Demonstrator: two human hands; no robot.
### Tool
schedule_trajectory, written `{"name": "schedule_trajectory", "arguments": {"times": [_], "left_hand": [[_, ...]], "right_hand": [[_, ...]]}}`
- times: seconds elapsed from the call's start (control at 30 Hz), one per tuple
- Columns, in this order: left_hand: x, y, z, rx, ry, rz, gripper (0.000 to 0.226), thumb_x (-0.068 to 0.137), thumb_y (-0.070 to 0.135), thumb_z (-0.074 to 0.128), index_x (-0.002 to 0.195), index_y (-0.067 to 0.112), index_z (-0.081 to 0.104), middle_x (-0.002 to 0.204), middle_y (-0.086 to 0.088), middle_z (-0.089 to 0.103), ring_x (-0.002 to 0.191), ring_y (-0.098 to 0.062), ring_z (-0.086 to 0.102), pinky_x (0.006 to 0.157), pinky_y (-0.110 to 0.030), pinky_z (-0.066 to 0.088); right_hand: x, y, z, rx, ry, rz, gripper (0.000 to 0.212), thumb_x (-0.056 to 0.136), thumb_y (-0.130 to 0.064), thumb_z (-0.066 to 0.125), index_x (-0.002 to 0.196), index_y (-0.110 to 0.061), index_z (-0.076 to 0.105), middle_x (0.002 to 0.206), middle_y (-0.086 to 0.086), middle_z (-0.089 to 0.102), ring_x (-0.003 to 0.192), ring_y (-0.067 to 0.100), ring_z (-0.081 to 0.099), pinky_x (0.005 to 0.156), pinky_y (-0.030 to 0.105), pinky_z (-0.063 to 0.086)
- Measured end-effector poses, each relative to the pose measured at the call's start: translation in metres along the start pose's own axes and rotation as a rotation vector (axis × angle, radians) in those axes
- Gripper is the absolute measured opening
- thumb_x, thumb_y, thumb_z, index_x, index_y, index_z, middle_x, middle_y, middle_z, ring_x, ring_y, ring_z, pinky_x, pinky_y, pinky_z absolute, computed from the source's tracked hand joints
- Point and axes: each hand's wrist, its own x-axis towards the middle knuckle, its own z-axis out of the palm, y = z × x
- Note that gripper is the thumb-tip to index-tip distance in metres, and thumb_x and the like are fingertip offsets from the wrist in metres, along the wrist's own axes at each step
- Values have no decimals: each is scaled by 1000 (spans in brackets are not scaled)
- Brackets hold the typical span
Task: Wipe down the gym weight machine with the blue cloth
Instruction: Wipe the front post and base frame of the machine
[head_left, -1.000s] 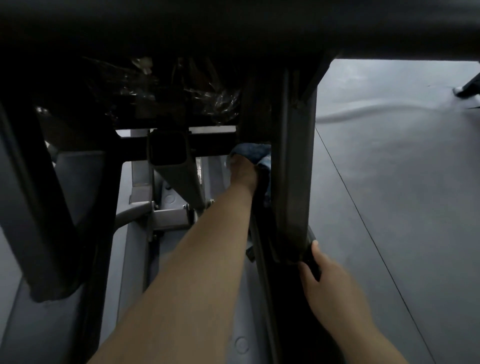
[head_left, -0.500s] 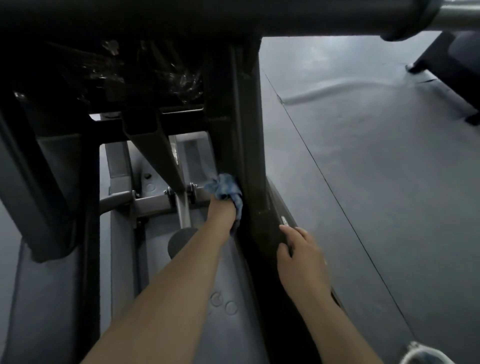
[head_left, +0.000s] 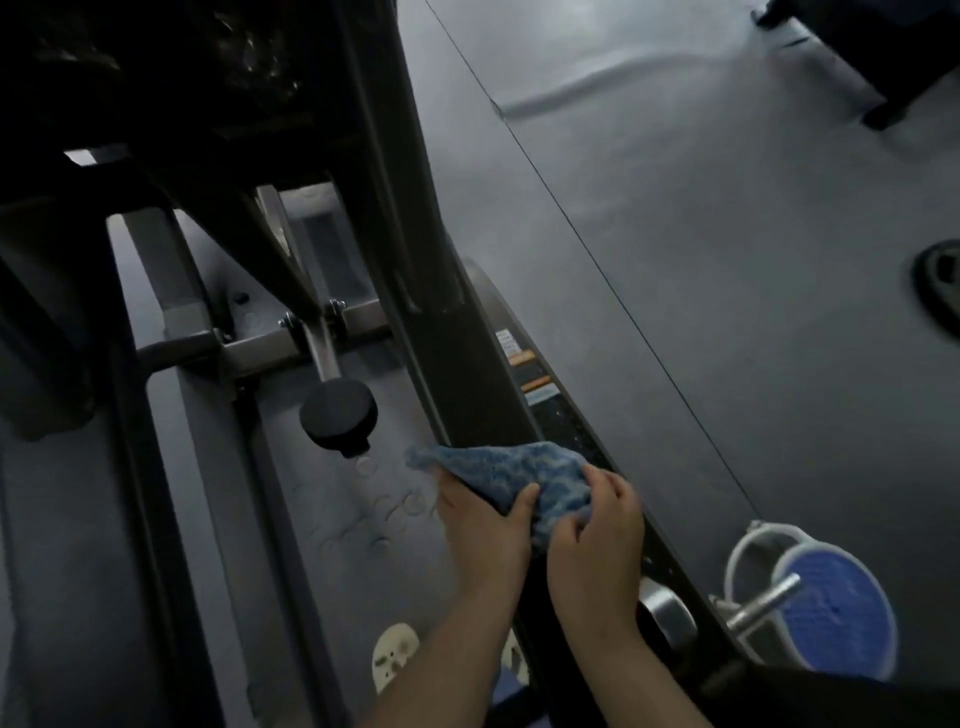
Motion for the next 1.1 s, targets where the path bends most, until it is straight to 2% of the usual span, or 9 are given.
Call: {"name": "schedule_trajectory", "arguments": {"times": [0.1,0.23,0.37,0.43,0.53,0.67,0.87,0.97,1.1], "left_hand": [[-32,-23,-3,-6,-59,-4,88,68,24,80,138,9,30,129,-10,48,120,-26,50,101,-44,43],[-43,-30,-9,-30,-118,-22,64,86,12,63,140,9,30,124,-5,51,114,-17,51,94,-28,42],[-23,-12,-12,9,-136,-27,51,93,14,54,137,4,30,129,-12,51,112,-22,52,85,-23,39],[-8,-2,-11,56,-137,-19,49,93,15,53,134,0,30,129,-15,49,113,-23,51,86,-25,40],[7,5,-11,210,-85,66,71,91,21,57,143,-1,15,143,-19,35,130,-31,39,107,-38,34],[-14,7,-17,631,-109,201,97,91,42,53,145,4,-18,156,-14,-15,145,-27,-3,116,-33,6],[-96,-35,-25,508,-324,104,96,90,31,59,147,5,-14,156,-12,2,142,-21,14,112,-24,16],[-129,-48,-23,489,-382,27,92,90,24,59,147,5,-11,155,-10,7,141,-18,20,112,-24,18],[-141,-47,-21,592,-371,70,90,95,26,50,144,12,-24,154,-8,-21,145,-18,6,114,-23,13]], "right_hand": [[-21,18,-7,-142,-161,-22,44,97,-19,40,141,-19,40,147,-4,33,132,12,29,109,27,25],[-21,25,-8,-307,-269,-48,51,100,-34,32,148,-22,21,156,-7,20,141,9,20,118,40,8],[9,11,0,-143,-304,-57,52,99,-31,40,147,-18,25,144,2,43,130,21,39,111,44,25],[27,4,3,-183,-334,-81,49,99,-32,38,145,-19,28,139,2,48,125,23,44,113,46,20],[36,10,3,-253,-346,-140,47,99,-32,36,144,-18,30,135,1,51,124,23,46,113,44,19],[12,39,-8,-317,-258,-145,34,99,-29,38,130,-18,45,117,4,58,109,22,47,84,34,37],[-32,70,-31,-629,-263,-142,50,97,-21,39,145,-13,27,140,5,33,125,20,31,101,27,31],[-44,77,-36,-575,-364,-131,63,96,-19,42,150,-9,11,149,6,26,136,19,25,110,27,25],[-28,70,-32,-295,-397,13,30,100,-29,33,116,-8,47,114,7,56,109,22,54,79,25,38]]}}
